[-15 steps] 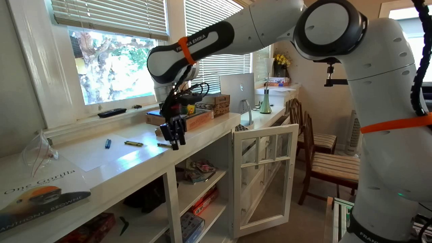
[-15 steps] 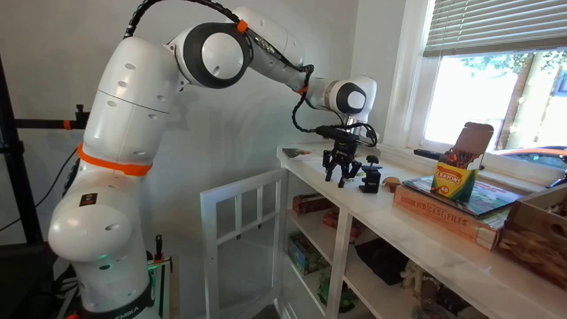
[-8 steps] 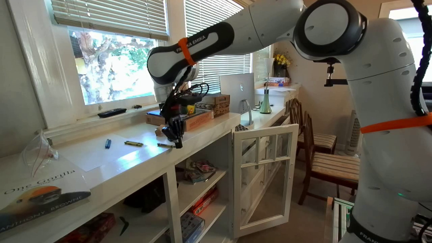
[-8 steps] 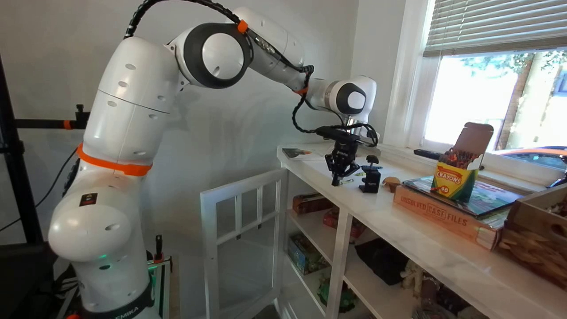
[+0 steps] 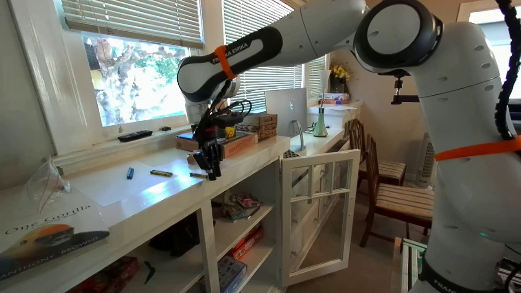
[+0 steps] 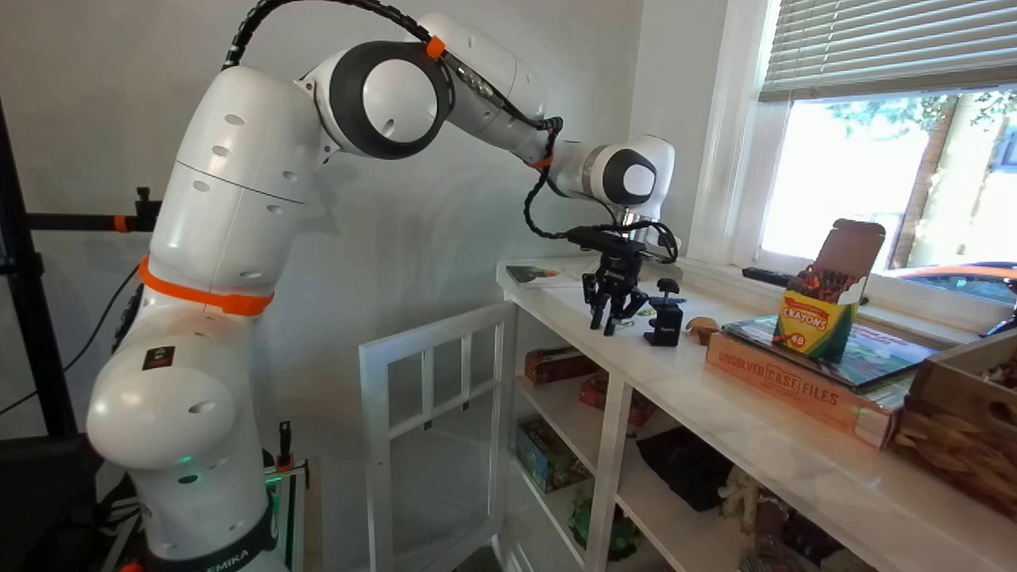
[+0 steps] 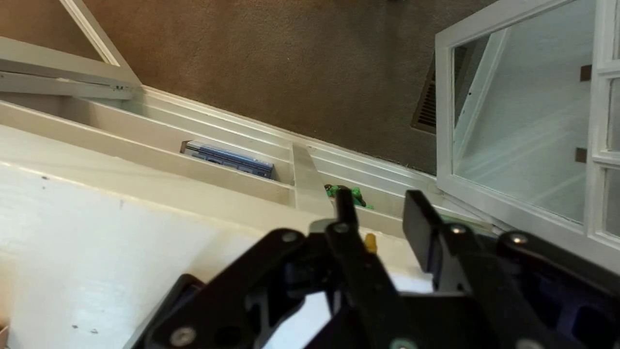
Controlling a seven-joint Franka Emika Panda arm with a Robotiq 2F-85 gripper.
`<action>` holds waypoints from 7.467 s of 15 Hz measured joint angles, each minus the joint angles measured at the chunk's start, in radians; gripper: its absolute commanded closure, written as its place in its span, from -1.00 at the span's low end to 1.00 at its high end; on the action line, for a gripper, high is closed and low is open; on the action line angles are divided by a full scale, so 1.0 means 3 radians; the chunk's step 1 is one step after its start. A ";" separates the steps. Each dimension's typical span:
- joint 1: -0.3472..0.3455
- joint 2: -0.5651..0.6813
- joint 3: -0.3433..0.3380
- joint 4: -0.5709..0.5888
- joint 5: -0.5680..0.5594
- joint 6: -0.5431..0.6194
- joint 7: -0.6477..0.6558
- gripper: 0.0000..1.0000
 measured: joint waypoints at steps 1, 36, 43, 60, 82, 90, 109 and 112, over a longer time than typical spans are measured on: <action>0.0001 0.0000 0.0001 0.0000 0.0000 0.0003 0.0000 -0.43; -0.0012 -0.0057 0.0001 0.0221 0.0135 -0.0276 -0.0175 -0.26; -0.0013 -0.0042 0.0000 0.0212 0.0078 -0.0066 -0.0243 -1.00; 0.0000 -0.0026 0.0023 0.0074 0.0064 0.0040 -0.0319 -0.32; 0.0000 -0.0004 0.0021 0.0001 -0.0012 0.0069 -0.0323 0.43; 0.0000 -0.0003 0.0020 0.0001 -0.0012 0.0142 -0.0323 -0.41; -0.0006 0.0033 -0.0010 0.0028 -0.0046 0.0216 -0.0323 0.95; -0.0006 0.0021 0.0013 0.0168 0.0036 -0.0134 -0.0362 0.95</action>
